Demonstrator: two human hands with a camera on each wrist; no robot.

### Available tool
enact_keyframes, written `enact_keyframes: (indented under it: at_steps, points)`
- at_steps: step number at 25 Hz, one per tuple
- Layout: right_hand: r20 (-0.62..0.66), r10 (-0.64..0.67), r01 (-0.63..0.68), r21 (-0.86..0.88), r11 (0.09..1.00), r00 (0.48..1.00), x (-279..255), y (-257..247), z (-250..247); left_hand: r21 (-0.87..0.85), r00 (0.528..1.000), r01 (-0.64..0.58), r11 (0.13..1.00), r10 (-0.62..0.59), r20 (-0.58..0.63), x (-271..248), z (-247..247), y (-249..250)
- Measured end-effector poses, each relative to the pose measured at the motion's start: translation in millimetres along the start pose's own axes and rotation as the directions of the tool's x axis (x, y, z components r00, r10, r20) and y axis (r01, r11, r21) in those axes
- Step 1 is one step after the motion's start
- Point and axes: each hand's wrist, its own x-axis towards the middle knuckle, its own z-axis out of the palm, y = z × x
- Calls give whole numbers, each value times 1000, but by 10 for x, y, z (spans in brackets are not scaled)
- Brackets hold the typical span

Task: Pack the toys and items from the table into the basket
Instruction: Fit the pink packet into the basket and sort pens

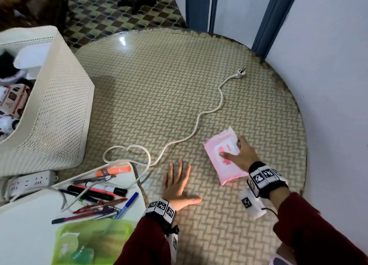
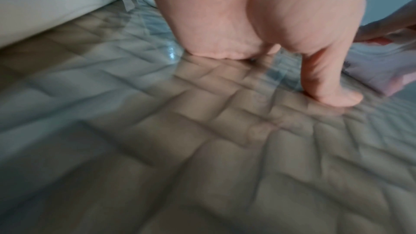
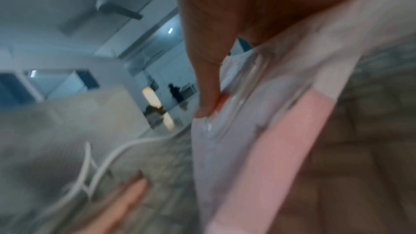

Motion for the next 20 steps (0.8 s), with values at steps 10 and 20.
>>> enact_keyframes:
  at_steps: [10, 20]
  points:
    - [-314, 13, 74, 264, 962, 949, -1112, 77, 174, 14, 999, -33, 999, 33, -20, 10, -86, 13]
    - [-554, 110, 140, 389, 911, 825, -2344, -278, 934, -453, 935, -302, 839, 169, -311, -772, -563, -381]
